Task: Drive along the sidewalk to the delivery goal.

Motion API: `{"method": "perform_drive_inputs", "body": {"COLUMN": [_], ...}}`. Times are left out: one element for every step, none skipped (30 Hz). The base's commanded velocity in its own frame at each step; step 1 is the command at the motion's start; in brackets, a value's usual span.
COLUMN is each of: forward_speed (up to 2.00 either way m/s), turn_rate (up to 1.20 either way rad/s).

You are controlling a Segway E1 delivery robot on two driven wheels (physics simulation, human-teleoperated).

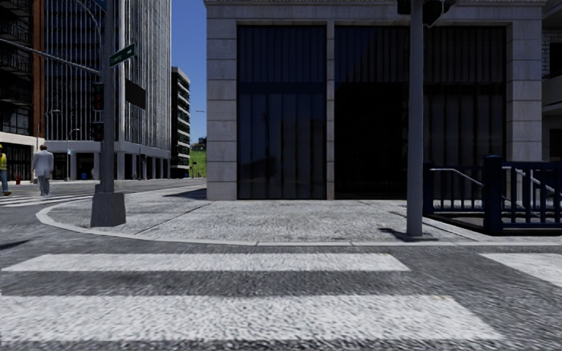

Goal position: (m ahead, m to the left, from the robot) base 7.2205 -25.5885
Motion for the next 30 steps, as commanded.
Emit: {"method": "perform_drive_inputs", "body": {"forward_speed": [1.61,1.61,1.61,1.61,1.61,1.61,1.61,1.61,1.61,1.61,1.61,1.61,1.61,1.61,1.61,1.61,1.61,1.61,1.61,1.61,1.61,1.61,1.61,1.61,1.61,1.61,1.61,1.61,1.61,1.61], "turn_rate": [0.00,0.00,0.00,0.00,0.00,0.00,0.00,0.00,0.00,0.00,0.00,0.00,0.00,0.00,0.00,0.00,0.00,0.00,0.00,0.00,0.00,0.00,0.00,0.00,0.00,0.00,0.00,0.00,0.00,0.00]}}
